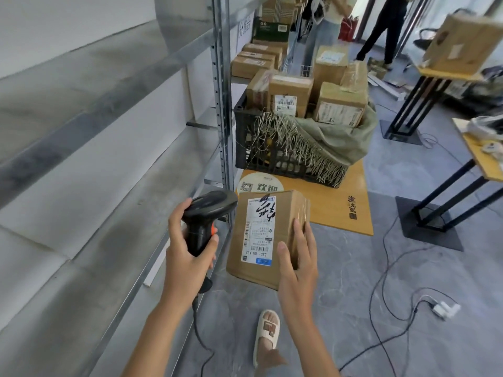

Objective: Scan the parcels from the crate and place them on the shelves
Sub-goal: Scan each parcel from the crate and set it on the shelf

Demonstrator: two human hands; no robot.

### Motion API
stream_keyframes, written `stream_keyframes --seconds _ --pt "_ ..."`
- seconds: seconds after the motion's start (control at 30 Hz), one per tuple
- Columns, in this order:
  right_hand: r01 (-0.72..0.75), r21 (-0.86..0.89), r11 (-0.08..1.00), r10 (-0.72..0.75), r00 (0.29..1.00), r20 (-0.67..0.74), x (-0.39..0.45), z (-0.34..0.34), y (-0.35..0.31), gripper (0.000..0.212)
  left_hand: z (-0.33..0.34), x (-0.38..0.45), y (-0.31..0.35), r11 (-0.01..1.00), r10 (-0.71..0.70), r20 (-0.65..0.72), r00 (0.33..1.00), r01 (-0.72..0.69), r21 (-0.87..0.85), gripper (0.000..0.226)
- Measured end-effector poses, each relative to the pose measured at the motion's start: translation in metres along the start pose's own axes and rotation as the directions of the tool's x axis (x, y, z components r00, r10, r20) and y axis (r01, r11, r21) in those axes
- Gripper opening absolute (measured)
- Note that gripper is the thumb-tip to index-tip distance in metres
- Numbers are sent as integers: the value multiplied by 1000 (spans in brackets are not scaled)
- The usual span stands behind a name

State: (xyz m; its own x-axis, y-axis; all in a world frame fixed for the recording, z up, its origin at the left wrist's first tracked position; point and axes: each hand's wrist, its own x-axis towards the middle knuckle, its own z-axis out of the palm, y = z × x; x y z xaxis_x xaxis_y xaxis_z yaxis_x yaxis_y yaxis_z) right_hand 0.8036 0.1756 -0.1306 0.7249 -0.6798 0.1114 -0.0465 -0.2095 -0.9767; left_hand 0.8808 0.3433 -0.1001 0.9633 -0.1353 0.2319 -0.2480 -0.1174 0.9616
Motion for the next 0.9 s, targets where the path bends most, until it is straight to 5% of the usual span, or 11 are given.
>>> stream_keyframes --seconds 0.57,0.9 --pt "118 57 991 -116 992 -40 232 -5 -31 55 111 216 -8 996 83 -99 992 -84 -2 79" --pt "310 159 937 -304 951 -63 385 24 -117 51 149 358 33 964 257 -46 965 -259 -60 83"
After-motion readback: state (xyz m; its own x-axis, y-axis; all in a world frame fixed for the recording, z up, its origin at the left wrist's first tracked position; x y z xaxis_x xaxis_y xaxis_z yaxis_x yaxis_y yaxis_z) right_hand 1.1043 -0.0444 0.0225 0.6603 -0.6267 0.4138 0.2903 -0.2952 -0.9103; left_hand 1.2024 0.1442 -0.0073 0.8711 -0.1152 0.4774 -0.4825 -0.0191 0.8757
